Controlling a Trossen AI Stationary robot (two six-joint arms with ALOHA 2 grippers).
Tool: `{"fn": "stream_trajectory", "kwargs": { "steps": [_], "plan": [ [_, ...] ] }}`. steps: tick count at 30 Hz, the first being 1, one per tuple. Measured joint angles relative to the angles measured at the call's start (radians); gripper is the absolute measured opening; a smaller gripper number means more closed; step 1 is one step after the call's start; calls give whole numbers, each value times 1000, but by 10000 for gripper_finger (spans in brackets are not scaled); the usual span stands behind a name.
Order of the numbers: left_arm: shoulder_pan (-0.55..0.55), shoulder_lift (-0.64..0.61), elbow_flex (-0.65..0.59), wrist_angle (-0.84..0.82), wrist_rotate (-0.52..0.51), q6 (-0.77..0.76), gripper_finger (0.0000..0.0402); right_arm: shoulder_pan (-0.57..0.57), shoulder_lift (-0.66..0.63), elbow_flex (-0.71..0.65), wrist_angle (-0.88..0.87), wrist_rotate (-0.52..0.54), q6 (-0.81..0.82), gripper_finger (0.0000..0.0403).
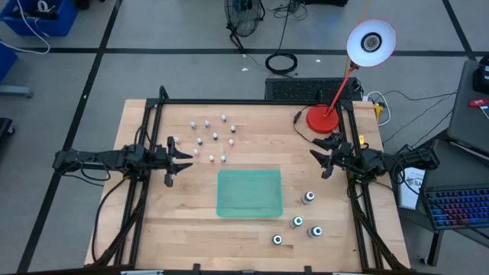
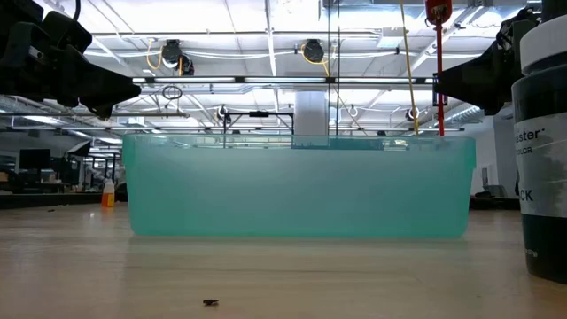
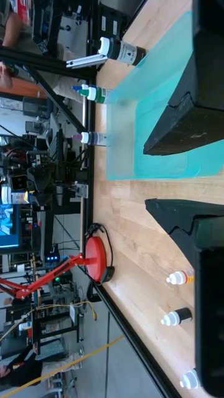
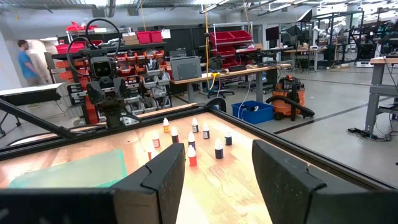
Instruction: Pick & Place food coloring
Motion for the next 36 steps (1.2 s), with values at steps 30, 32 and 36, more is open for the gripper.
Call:
{"fn": "stream_trajectory", "kwargs": {
  "steps": [30, 32, 36],
  "plan": [
    [0, 0, 0, 0, 0, 0, 127, -8, 0, 0, 55, 0, -3, 177],
    [0, 0, 0, 0, 0, 0, 127, -8, 0, 0, 65, -1, -2, 176],
    [0, 0, 0, 0, 0, 0, 127, -10, 6, 0, 40, 92, 83, 176]
  ]
}}
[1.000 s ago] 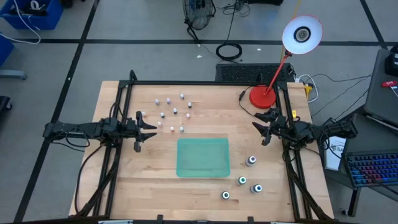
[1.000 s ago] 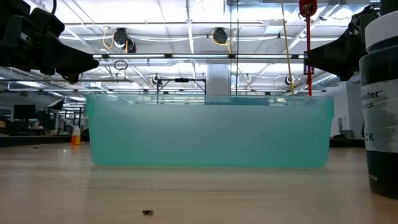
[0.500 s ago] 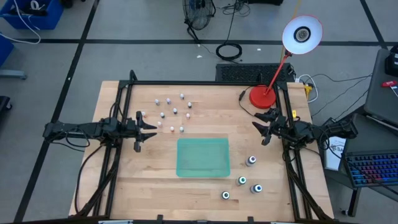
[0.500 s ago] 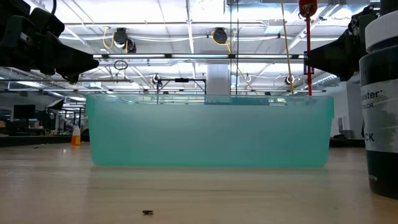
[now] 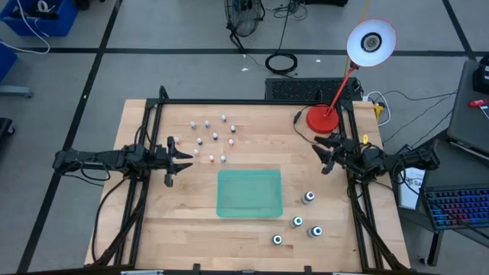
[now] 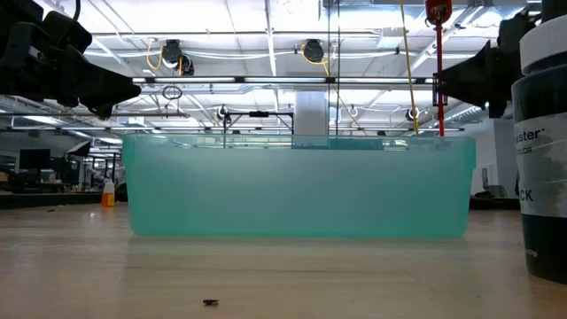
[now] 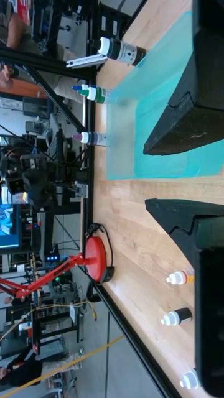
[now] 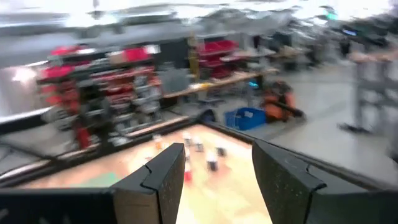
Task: Pick & Place food coloring
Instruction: Put the small orange food coloring bottle into the blue bin
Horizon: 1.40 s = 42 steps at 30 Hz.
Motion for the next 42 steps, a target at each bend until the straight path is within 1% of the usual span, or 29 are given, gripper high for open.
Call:
{"fn": "stream_trajectory", "kwargs": {
  "steps": [3, 6, 20, 27, 30, 32, 33, 35, 36, 39, 42],
  "plan": [
    [0, 0, 0, 0, 0, 0, 127, 0, 6, 0, 1, 10, 53, 176],
    [0, 0, 0, 0, 0, 0, 127, 1, 6, 0, -26, 11, 29, 176],
    [0, 0, 0, 6, 0, -2, 127, 1, 6, 0, -14, 11, 21, 176],
    [0, 0, 0, 187, 0, -102, 127, 1, 6, 0, -14, 11, 21, 176],
    [0, 0, 0, 282, 1, -96, 127, 1, 6, 0, -14, 11, 21, 176],
    [0, 0, 0, 308, 4, -79, 127, 1, 6, 0, -14, 11, 21, 176],
    [0, 0, 0, 314, -11, -82, 127, 1, 6, 0, -14, 11, 21, 176],
    [0, 0, 0, 296, -83, -112, 127, 1, 6, 0, -14, 11, 21, 176],
    [1, 0, 0, 280, -100, -125, 127, 1, 6, 0, -14, 11, 21, 176],
    [0, 0, 0, 259, -83, -143, 127, 1, 6, 0, -14, 11, 21, 176],
    [0, 0, 0, 253, -104, -80, 127, 1, 6, 0, -14, 11, 21, 176]
  ]
}}
